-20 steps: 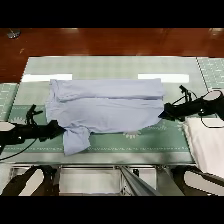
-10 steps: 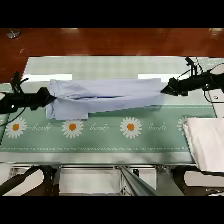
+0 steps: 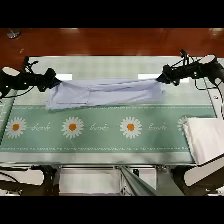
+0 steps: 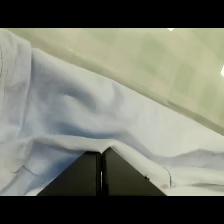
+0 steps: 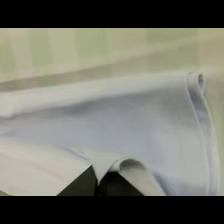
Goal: Fold the shirts.
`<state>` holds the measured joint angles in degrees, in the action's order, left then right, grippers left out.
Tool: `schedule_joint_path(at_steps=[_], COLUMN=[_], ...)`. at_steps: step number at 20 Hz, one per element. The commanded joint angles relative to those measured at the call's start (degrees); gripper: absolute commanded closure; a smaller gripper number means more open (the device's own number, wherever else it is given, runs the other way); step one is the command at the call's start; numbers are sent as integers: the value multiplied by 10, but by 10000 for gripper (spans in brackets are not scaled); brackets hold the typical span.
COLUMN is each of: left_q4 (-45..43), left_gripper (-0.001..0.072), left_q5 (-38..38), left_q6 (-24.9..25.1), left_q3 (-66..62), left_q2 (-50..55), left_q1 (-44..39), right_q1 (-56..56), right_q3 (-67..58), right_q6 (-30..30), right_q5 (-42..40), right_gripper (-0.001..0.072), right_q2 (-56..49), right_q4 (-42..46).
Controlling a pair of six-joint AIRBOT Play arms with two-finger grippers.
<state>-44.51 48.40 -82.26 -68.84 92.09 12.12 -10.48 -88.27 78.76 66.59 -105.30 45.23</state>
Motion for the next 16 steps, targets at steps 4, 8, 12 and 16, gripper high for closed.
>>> schedule_joint_path(at_steps=[4,8,12,16], left_q4=[-30,-212,-247,-152], left_gripper=[13,14,15,14], left_q5=[104,265,167,29], left_q6=[33,-58,-52,-23], left_q3=[-58,-117,47,225], left_q2=[38,12,-118,-280], left_q1=[7,70,54,-22], right_q1=[-19,-85,-78,-44], right_q3=[-39,-46,-46,-46], right_q6=[-3,1,43,38], right_q5=[20,64,132,129], right_gripper=[93,93,93,93], right_q2=[-37,-25,-57,-66], right_q4=[-35,4,96,82])
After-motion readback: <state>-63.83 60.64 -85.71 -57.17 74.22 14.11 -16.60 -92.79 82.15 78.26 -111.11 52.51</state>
